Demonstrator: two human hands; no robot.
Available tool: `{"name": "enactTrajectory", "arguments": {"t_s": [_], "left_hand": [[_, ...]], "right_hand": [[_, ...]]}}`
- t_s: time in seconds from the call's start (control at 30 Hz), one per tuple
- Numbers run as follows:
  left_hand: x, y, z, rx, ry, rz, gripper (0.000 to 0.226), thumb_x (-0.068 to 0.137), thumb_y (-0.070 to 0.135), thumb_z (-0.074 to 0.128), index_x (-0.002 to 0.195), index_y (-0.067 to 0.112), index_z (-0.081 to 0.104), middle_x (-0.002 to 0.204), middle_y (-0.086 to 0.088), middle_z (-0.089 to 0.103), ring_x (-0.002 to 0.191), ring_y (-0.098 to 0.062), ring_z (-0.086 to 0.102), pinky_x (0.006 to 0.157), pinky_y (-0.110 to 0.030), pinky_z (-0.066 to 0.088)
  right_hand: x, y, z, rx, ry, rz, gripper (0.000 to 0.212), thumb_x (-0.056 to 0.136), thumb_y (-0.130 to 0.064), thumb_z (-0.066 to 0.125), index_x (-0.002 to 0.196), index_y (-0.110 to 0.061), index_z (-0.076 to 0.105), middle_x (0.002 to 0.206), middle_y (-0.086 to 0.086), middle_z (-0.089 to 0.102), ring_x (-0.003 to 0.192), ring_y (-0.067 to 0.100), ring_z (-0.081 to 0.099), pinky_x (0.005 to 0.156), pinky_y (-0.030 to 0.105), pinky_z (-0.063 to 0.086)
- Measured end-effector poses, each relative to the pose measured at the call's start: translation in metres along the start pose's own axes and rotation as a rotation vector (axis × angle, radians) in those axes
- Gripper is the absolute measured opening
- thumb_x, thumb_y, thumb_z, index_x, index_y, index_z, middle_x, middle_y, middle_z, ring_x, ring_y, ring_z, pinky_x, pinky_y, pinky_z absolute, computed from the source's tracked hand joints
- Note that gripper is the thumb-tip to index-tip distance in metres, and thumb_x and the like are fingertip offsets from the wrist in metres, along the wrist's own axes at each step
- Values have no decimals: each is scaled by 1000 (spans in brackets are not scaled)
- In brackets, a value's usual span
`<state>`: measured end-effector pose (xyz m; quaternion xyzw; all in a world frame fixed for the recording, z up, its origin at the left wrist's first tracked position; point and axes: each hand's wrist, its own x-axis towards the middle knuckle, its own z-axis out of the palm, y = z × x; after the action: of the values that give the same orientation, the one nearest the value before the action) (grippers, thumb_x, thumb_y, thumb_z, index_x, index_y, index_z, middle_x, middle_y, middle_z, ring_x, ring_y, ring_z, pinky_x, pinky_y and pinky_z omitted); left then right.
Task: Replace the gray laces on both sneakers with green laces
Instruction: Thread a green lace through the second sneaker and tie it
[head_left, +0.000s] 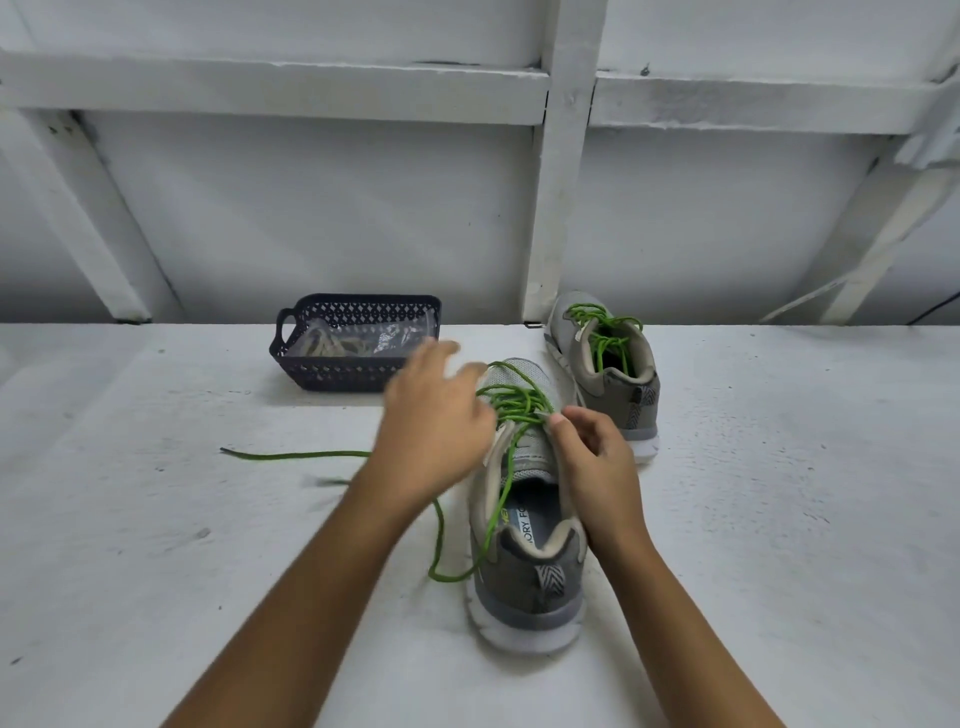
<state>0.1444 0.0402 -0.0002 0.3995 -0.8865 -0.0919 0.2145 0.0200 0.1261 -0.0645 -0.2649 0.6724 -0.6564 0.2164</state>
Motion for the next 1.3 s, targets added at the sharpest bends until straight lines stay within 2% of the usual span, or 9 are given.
{"name": "enactTrajectory", "arguments": {"t_s": [0.23,0.33,0.47,0.67,0.8,0.9,0.97,1.07,1.3], "left_hand": [[17,26,41,84,-174,119,23,94,27,45,106,14,60,118,-6,52,115,-25,46,92,-38,38],[16,19,37,-417,-102,49,9,88,17,55,82,15,61,107,-2,62,106,-19,56,91,-30,43],[4,6,8,-1288,-130,-127,28,94,-4,40,70,8,48,78,-10,71,82,-22,68,82,-30,55],[4,-37,-32,-1679,-234,-230,11,69,19,54,60,17,47,40,1,36,28,-11,33,38,-18,42],[9,-34,-40,-1180,-434,-177,21,78,30,56,85,11,50,55,-5,55,37,-14,46,40,-20,43],[17,-6,-23,-552,-312,-25,17,91,31,56,103,21,64,94,0,64,80,-14,61,72,-28,51],[20,11,-4,-123,-292,84,28,91,38,51,113,24,64,114,-3,56,106,-20,54,90,-34,46],[21,30,22,215,-294,141,32,93,32,45,115,14,60,124,-9,47,117,-29,42,91,-39,40],[17,16,28,-326,-215,132,19,94,23,51,95,13,67,97,-2,56,100,-21,54,85,-31,41]], "right_hand": [[0,-1,-2,-28,-16,-22,25,90,-22,61,113,-11,61,106,-2,65,94,-2,58,71,0,43],[0,-1,-2,-13,-16,-20,21,90,-21,61,110,-12,62,103,-4,65,92,-4,58,71,1,44],[0,-1,-1,-10,-1,-24,17,89,-23,63,105,-15,63,100,-5,66,92,0,59,72,2,44],[0,1,-1,9,2,-20,16,89,-22,64,103,-14,65,98,-5,67,90,-1,61,73,4,45],[0,1,-1,12,3,-21,12,89,-22,63,99,-16,65,95,-8,67,88,-2,60,71,4,44],[-1,1,-1,10,8,-29,5,89,-21,63,92,-18,65,90,-8,67,80,-5,60,70,6,45],[-1,0,-1,0,1,-36,2,89,-21,63,88,-19,64,87,-8,67,76,-8,59,69,7,45],[-3,-1,-4,-20,10,-36,4,88,-23,63,87,-19,65,85,-8,67,75,-6,60,70,11,47],[-7,-4,-4,-27,74,-20,13,86,-29,66,84,-16,66,81,-5,69,77,3,62,69,16,48]]}}
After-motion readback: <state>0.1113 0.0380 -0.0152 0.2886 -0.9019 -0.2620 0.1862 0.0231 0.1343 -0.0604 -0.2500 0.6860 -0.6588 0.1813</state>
